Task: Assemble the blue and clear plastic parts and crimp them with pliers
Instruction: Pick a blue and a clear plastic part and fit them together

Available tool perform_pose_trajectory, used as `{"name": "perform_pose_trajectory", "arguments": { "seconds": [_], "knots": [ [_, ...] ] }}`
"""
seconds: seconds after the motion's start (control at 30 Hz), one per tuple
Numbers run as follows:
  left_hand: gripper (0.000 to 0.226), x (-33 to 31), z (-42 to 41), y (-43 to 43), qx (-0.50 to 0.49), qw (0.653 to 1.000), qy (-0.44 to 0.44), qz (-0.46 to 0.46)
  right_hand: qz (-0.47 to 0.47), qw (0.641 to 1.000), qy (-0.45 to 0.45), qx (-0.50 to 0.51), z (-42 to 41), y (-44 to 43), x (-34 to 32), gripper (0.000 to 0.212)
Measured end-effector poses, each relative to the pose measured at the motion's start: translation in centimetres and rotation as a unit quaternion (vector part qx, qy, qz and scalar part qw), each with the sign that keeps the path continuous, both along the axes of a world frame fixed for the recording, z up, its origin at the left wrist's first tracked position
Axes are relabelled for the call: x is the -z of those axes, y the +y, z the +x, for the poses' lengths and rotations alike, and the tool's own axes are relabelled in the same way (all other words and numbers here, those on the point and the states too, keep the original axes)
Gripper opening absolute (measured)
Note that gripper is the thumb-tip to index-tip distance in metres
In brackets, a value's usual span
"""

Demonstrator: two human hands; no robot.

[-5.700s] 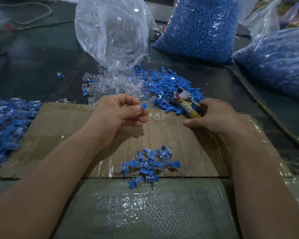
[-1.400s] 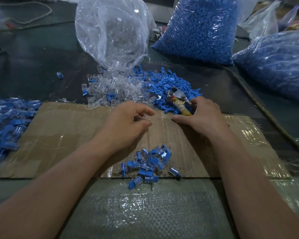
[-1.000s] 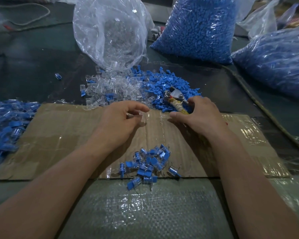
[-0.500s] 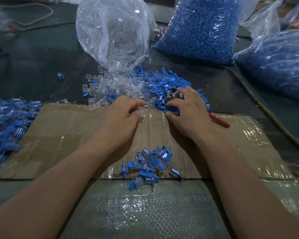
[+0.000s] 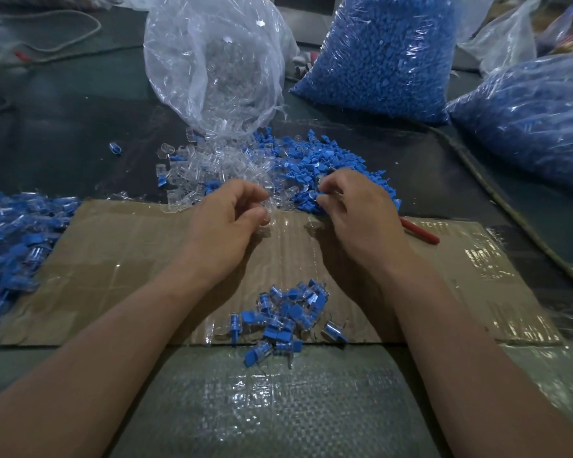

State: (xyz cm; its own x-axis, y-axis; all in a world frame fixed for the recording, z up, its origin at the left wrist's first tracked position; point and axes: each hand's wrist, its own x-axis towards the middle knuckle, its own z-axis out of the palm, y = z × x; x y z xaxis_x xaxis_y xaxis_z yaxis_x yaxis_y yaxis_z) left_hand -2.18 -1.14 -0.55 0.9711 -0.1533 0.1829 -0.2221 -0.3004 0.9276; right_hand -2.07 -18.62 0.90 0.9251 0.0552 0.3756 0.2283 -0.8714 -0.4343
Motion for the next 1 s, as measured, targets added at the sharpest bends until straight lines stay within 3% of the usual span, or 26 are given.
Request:
{"name": "perform_pose_trajectory", "arguments": {
  "seconds": [0.3,1.0],
  "knots": [
    [0.024,-0.1,0.1,-0.1,-0.016,1.0,-0.008,0.01,0.113,0.989,-0.028,-0.093,-2.0,2.2,-0.7,0.015],
    [0.035,-0.9,-0.8,-0.3,0.031,0.998,-0.062,-0.001,0.121,0.986,-0.011,-0.115,-1.9,2.6,-0.3,0.02]
  ]
}}
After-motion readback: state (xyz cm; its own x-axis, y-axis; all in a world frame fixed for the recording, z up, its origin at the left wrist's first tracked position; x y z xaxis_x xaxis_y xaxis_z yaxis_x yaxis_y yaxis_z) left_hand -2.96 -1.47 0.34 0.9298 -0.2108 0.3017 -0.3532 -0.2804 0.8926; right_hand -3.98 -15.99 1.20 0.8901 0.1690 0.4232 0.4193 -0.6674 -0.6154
